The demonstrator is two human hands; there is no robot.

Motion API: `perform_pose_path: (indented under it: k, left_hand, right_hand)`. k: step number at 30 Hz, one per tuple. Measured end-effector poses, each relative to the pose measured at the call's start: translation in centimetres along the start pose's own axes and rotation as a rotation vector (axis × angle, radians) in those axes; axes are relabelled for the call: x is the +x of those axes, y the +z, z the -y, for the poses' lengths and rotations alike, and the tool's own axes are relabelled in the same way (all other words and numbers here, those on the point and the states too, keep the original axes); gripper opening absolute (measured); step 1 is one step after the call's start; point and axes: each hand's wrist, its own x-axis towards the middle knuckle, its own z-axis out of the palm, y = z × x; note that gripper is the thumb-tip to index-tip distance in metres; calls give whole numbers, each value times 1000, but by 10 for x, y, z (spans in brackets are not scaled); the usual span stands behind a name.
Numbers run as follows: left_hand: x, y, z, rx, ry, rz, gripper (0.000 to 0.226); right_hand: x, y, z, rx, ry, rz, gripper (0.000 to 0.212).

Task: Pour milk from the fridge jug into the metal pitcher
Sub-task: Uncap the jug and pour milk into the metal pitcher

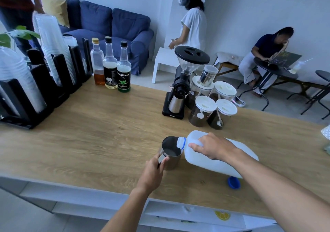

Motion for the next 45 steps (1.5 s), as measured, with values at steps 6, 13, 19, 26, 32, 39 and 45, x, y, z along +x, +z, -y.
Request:
perform_pose_path:
  k: [6,13,19,26,32,39,45]
  left_hand:
    - [1,1,0,-11,3,-3,38]
    - [-2,-2,-10,41,34,-27,41]
    - [-2,-3,-10,25,37,-15,41]
    - [-2,-4,-11,33,35,-19,41]
    - [-2,-4,-11,34,43,-19,38]
    - [-1,-3,-6,0,35,-15,39]
    - [-1,-2,-5,0,44,-17,35]
  right_hand:
    - [4,-5,0,-21,-27,1,60]
    - [7,-7,2,-46,-25,3,63]
    - [7,-6,1,-39,-33,9,61]
    - [7,-8,4,-51,-45,1,61]
    - [8,-8,4,-87,-65,-6,63]
    - [8,-10,5,-67,-66,21,61]
    - [10,-12,5,-74,-73,25,60]
